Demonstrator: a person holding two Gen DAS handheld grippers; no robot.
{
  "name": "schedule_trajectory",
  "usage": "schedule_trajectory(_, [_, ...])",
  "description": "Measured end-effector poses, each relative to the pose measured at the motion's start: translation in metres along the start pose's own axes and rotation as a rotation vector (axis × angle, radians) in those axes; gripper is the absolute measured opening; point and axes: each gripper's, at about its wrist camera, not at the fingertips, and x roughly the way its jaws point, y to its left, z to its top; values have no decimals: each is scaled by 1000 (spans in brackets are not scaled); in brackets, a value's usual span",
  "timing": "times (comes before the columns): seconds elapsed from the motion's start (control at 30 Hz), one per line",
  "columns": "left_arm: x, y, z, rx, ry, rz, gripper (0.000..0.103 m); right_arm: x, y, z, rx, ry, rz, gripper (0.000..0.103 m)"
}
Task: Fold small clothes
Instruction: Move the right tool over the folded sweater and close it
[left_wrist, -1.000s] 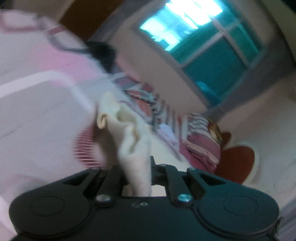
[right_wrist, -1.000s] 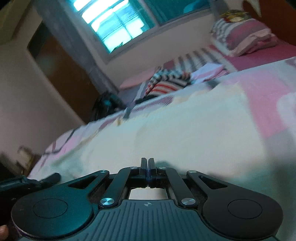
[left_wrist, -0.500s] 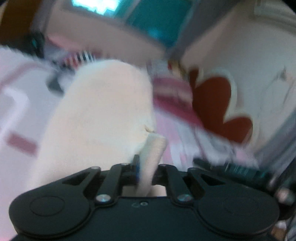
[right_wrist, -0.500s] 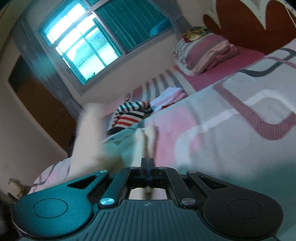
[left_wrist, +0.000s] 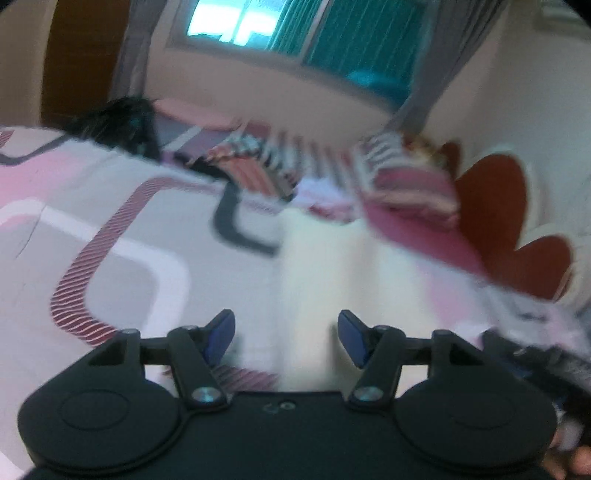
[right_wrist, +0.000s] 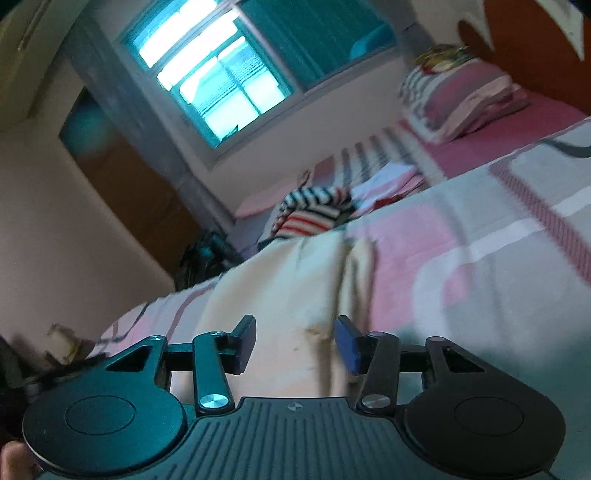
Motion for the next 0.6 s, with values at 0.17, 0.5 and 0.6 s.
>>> schedule_trajectory(0.17, [23,14,-9,16,87,12,61,31,4,-8,-10,89,-23,48])
schedule_trajectory(0.5, [29,22,-6,33,106,-29,63,62,-4,-7,-4,163,-40,48])
schedule_trajectory(0.6, [26,16,1,72,74,0,63,68,3,-10,-62,186,-44,26])
